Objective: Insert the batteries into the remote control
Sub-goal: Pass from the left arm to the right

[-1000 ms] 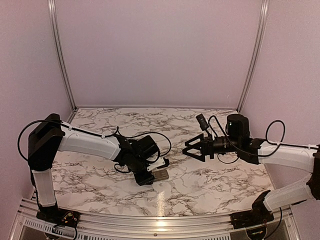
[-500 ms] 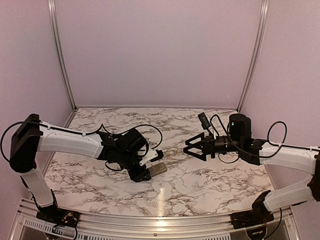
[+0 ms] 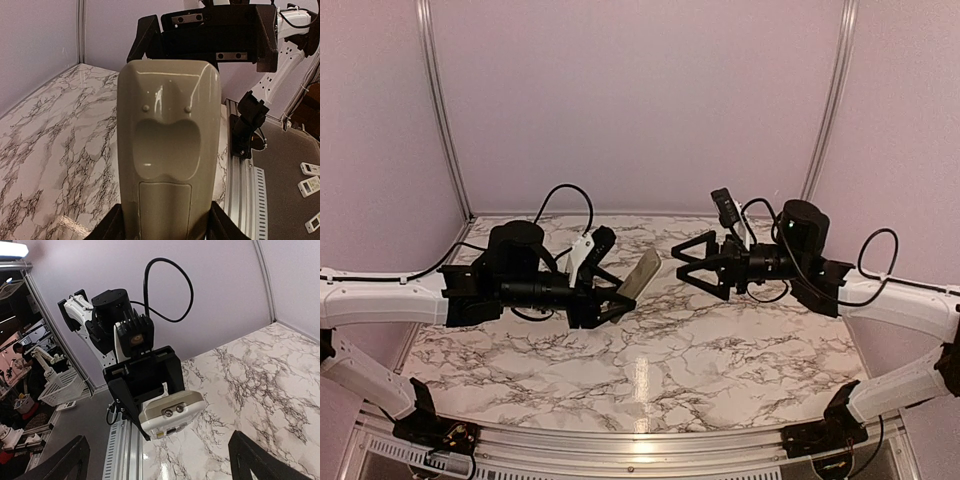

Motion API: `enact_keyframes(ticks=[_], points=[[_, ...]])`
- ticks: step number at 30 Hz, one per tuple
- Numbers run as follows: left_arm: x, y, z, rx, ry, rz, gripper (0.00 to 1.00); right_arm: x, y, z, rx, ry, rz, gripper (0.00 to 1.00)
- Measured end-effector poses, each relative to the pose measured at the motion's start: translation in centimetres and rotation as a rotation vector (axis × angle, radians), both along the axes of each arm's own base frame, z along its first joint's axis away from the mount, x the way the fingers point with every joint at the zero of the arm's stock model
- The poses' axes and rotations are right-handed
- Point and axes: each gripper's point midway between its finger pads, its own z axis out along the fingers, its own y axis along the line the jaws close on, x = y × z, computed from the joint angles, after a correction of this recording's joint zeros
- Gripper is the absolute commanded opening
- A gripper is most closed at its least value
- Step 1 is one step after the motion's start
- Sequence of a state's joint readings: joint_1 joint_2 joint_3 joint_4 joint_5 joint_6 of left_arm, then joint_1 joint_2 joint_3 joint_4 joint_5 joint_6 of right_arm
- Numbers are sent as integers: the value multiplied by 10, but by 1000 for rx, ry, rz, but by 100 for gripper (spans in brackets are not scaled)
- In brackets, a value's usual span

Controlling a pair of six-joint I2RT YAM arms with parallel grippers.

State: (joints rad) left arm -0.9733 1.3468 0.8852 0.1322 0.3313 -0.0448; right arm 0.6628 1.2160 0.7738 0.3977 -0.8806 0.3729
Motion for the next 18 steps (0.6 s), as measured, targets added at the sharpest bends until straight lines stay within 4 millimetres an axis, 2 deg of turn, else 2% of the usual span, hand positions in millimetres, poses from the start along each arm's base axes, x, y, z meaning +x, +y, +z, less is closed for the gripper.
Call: enact_keyframes(ticks=[5, 18], points=[[-12, -2, 23, -130, 24, -47, 27, -15, 19, 18, 33, -46, 74, 91], [-26, -4, 48, -281, 61, -112, 27, -24, 52, 16, 55, -23, 162, 76]])
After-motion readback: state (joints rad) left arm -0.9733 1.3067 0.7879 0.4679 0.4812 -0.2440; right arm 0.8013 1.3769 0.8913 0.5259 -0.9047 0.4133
